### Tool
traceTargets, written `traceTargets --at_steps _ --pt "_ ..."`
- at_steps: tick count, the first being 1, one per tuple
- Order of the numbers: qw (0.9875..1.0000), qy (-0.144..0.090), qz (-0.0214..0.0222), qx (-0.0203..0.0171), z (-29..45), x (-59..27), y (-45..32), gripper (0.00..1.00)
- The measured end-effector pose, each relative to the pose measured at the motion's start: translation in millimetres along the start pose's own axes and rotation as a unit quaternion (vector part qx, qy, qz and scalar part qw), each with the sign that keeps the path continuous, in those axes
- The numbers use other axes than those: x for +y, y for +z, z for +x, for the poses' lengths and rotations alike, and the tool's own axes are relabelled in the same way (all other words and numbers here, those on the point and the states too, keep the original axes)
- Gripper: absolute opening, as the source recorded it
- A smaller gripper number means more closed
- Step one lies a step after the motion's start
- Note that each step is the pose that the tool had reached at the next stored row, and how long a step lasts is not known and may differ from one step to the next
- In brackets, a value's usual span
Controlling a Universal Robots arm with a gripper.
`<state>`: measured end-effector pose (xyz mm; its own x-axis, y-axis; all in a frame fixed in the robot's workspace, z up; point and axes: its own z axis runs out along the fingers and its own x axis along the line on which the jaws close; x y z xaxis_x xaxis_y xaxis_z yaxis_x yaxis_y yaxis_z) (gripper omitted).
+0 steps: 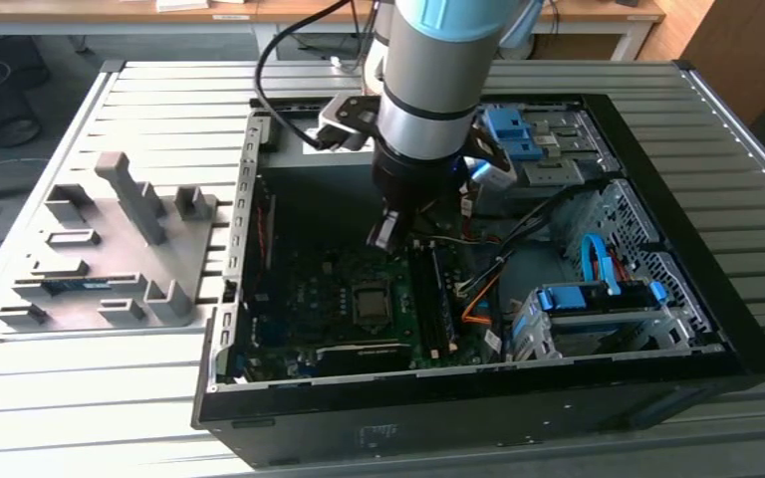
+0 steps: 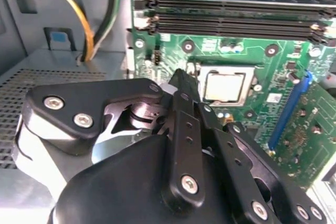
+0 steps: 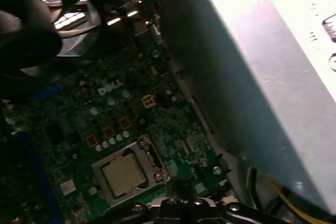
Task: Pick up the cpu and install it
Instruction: 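Install the first cpu locking lever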
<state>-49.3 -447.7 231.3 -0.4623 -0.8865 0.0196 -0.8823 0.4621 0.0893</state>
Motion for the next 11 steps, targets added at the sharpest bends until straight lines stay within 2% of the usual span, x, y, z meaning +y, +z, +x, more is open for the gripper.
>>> traceTargets --at_steps 8,11 --pt "1.0 -0.006 0.0002 0.0007 11.8 -4.2 0.0 0.1" --pt "0.9997 -0.025 0.0009 0.0032 12.0 -4.4 1.1 0.1"
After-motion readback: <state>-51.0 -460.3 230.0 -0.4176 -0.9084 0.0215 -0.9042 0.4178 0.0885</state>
